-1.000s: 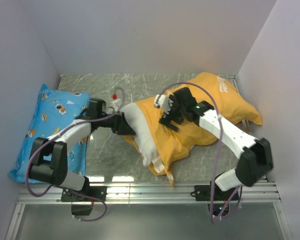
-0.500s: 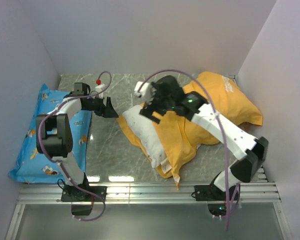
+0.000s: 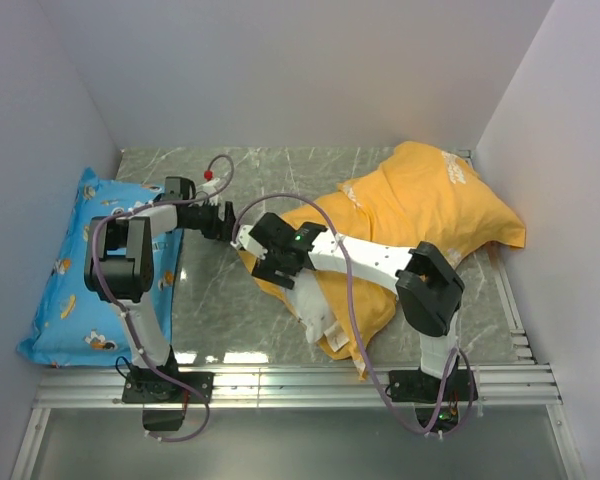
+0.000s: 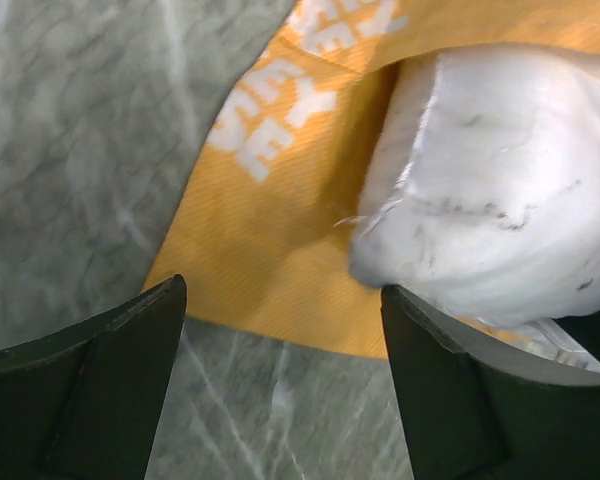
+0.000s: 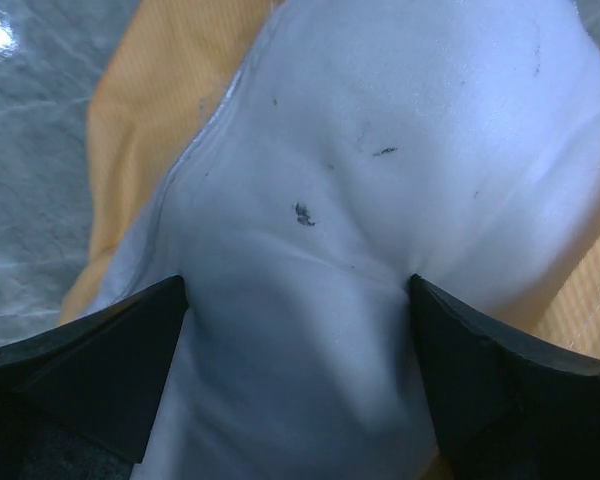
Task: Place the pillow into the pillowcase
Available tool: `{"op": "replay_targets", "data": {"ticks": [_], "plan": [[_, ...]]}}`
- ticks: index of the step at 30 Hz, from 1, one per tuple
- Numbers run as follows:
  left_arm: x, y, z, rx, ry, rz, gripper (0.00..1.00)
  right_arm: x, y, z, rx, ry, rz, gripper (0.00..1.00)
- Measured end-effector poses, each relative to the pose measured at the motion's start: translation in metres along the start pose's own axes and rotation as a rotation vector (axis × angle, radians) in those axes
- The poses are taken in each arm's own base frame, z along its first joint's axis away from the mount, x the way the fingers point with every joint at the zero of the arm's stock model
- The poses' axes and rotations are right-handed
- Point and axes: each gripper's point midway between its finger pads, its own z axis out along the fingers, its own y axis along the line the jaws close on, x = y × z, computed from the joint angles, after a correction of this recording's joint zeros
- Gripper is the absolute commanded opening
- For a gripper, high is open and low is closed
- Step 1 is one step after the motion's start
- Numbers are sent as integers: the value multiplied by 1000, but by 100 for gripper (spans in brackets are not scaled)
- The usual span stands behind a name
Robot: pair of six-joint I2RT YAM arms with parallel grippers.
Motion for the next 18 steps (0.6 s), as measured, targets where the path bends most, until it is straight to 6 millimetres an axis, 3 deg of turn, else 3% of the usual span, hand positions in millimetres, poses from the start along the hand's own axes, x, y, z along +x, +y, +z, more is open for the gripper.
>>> {"op": "replay_targets", "data": {"ticks": [1,3,4,8,15,18], "plan": [[3,2,0,0,-10,-24,83,3,1,3,19,8,-1,58],[7,11,-8,-21,-33,-63,83,2,-4,5,54,3,5,16],[9,14,-11,-31,-41,-77,83,0,-8,4,67,-6,15,0],[6,13,-20,-52,-51,-1,85,-5,-18,-16,36,-81,74,0],[-12,-29,0,48,-5,367,88,10,-27,-117,8,-288,62,0],[-10,-42,9,96,3,435,88,16,-33,-141,7,-336,75,0]]}}
